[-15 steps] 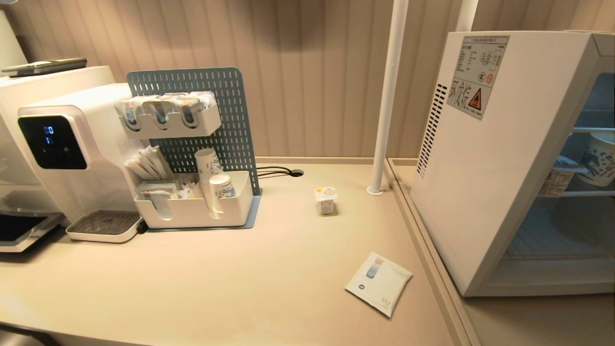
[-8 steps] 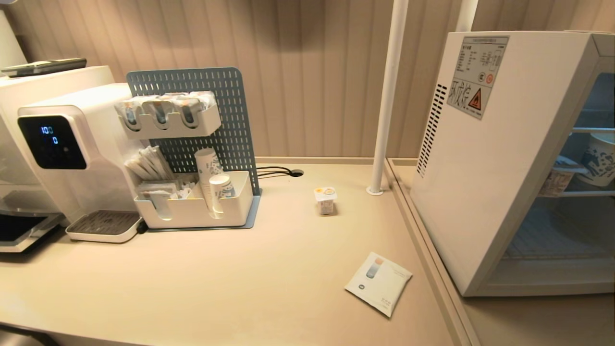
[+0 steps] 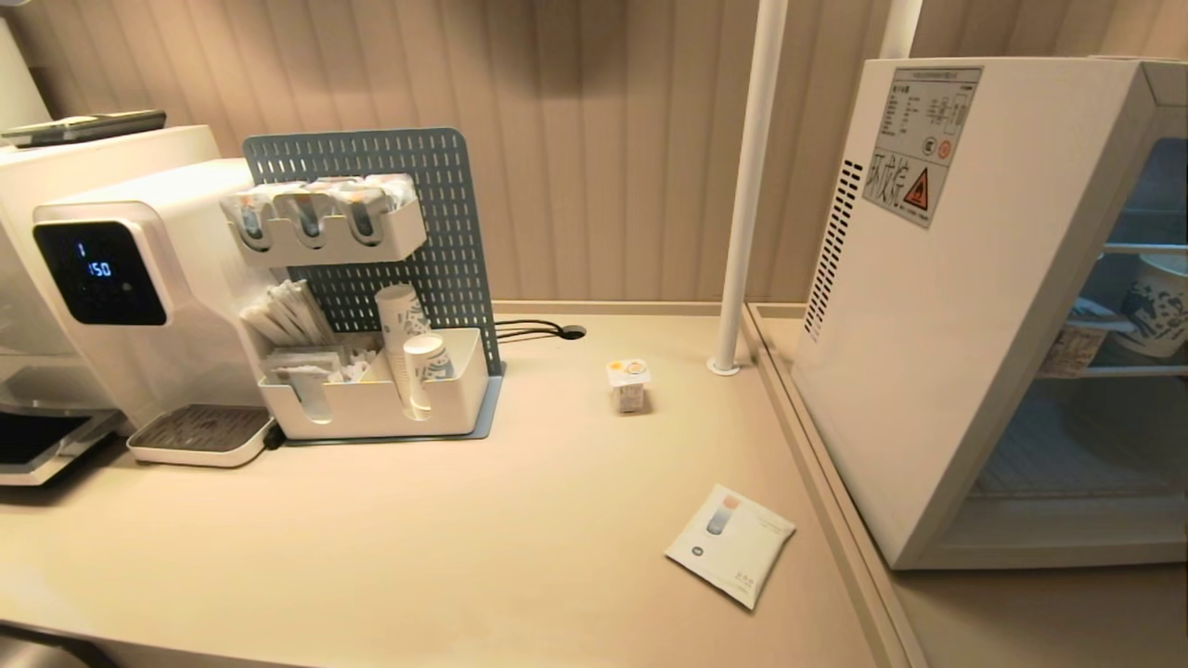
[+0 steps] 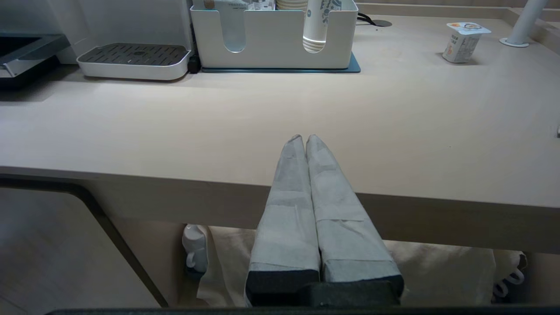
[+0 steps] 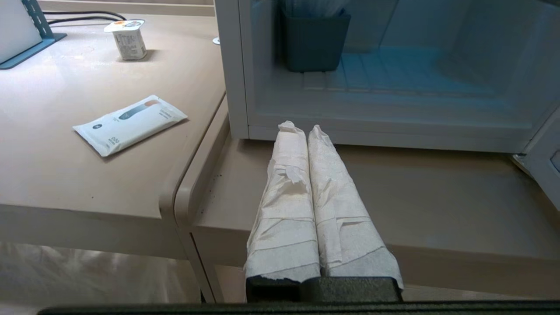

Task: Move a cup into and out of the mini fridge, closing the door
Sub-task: Put the yoghurt in the freezer

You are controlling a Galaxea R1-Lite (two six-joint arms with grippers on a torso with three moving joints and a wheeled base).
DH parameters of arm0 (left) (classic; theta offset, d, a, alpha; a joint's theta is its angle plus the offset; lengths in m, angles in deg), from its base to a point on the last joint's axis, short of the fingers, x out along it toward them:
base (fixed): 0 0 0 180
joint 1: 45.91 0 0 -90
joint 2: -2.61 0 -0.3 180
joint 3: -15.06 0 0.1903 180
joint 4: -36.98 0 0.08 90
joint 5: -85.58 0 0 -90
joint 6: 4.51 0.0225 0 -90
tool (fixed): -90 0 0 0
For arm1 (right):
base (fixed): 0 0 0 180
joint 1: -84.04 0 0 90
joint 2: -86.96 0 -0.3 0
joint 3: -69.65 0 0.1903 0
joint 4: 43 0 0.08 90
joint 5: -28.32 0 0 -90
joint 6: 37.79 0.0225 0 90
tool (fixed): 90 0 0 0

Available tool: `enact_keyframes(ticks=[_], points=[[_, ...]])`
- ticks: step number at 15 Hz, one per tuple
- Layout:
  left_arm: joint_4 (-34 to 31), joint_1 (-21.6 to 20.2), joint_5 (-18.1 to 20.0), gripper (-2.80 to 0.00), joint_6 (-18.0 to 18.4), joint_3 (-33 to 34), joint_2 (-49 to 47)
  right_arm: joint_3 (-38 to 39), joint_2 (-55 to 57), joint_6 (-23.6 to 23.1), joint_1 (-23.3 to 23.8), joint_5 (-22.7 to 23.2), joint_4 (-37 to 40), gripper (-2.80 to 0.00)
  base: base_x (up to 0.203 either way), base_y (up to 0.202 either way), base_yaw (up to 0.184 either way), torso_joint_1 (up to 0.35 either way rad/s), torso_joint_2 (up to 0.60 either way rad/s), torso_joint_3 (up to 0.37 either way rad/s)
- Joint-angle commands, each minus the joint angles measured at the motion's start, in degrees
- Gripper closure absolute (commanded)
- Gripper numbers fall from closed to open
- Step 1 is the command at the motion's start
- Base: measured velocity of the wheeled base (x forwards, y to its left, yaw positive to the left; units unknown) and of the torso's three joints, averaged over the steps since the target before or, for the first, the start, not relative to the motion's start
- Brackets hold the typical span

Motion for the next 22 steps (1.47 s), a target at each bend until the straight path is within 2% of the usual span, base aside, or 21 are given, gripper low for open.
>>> enact_keyframes(ticks=[1, 9, 18, 22], points=[[0.04, 0.04, -0.01, 0.00, -0.03, 0.09, -0.09, 0.00, 0.08, -0.06, -0.02, 0.04, -0.01, 0.00, -0.130, 0.000, -0.004, 0.002, 0.02, 0.005], [0.09, -0.04, -0.01, 0.00, -0.03, 0.09, -0.09, 0.00, 0.08, 0.11, -0.02, -0.05, -0.01, 0.00, -0.184, 0.000, -0.002, 0.002, 0.00, 0.002], [0.00, -0.03, -0.01, 0.00, -0.03, 0.09, -0.09, -0.09, 0.08, 0.56, -0.02, -0.14, -0.09, 0.00, -0.007, 0.000, 0.000, -0.001, 0.00, 0.001], [0.06, 0.00, -0.04, 0.00, -0.03, 0.09, -0.09, -0.09, 0.08, 0.56, -0.02, -0.14, -0.07, 0.00, 0.000, 0.163, -0.004, 0.004, 0.00, 0.002]])
